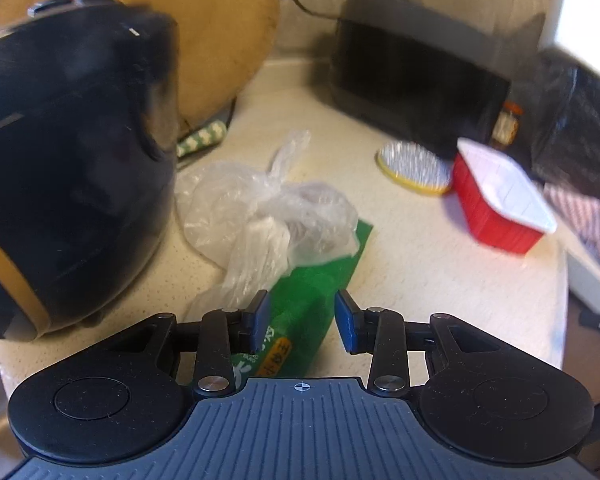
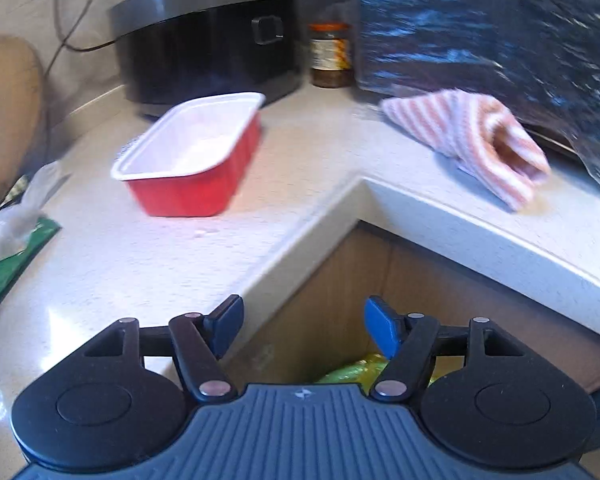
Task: Collect trash
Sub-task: 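Reach left tool to the green packet and close on it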
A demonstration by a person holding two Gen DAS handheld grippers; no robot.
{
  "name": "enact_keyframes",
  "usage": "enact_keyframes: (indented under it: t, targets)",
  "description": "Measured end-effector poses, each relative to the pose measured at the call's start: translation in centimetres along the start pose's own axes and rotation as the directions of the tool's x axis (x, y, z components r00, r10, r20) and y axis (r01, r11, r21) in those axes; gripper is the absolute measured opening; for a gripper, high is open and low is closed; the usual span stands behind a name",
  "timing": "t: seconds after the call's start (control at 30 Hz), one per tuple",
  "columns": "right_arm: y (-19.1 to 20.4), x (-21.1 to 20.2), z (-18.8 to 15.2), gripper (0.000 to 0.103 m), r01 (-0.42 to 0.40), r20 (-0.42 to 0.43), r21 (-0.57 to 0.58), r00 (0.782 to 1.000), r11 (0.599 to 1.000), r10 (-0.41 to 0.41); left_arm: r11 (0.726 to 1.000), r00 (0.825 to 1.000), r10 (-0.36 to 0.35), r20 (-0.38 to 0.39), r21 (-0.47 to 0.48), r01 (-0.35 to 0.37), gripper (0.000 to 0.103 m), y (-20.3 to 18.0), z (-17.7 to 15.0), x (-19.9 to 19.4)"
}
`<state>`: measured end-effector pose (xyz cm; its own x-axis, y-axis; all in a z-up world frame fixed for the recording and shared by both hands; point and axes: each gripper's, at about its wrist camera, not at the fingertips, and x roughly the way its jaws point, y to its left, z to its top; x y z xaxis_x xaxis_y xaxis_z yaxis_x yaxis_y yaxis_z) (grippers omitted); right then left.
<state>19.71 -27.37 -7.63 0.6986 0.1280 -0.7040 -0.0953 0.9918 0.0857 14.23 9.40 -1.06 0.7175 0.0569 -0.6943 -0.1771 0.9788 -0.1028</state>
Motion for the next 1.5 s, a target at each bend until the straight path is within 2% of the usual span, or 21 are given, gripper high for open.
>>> enact_keyframes:
  t: [0.17, 0.6, 0.73, 0.87, 1.0, 1.1, 1.23, 1.5]
  targets:
    - [1.7, 1.3, -0.9, 0.07, -0.049, -0.048, 0.001, 0.998, 0.999, 0.049, 1.0, 0.999, 0.0, -0.045, 0.028, 0.002, 0.04, -0.2, -0.7, 1.0]
    - [3.8, -0.1, -1.2, 0.07, -0.109, -0.043, -0.013, 0.993, 0.994, 0.108, 0.999, 0.997, -0.004, -0.078, 0.044, 0.007, 0.04, -0.8, -1.8, 0.1]
    - [4.1, -0.3, -1.2, 0.07, -0.117, -0.041, -0.025, 0.992, 0.993, 0.116, 0.998, 0.995, -0.039, -0.09, 0.039, 0.043, 0.04, -0.6, -2.6, -0.7]
    - [4.4, -0.5, -1.0, 0.07, -0.123, -0.034, -0.037, 0.992, 0.992, 0.122, 0.995, 0.986, -0.082, -0.144, 0.046, 0.09, 0.039, -0.8, -3.4, -2.3]
    - [4.8, -0.6, -1.0, 0.07, -0.144, -0.035, -0.045, 0.989, 0.989, 0.143, 0.997, 0.993, -0.05, -0.103, 0.049, 0.056, 0.039, -1.5, -3.0, -2.9]
    - [5.0, -0.6, -1.2, 0.07, -0.154, -0.035, -0.068, 0.988, 0.986, 0.152, 0.999, 0.997, -0.026, -0.073, 0.023, 0.028, 0.039, -1.9, -1.9, -1.8]
    - [4.7, -0.9, -1.5, 0.07, -0.154, -0.024, -0.095, 0.988, 0.984, 0.152, 0.998, 0.994, 0.023, -0.108, 0.062, -0.017, 0.042, -2.7, -1.3, 0.8]
    - [3.9, -1.4, -2.0, 0.072, -0.086, 0.014, -0.175, 0.996, 0.981, 0.089, 0.991, 0.994, 0.031, -0.102, 0.133, -0.017, 0.046, -3.8, -1.5, 2.0]
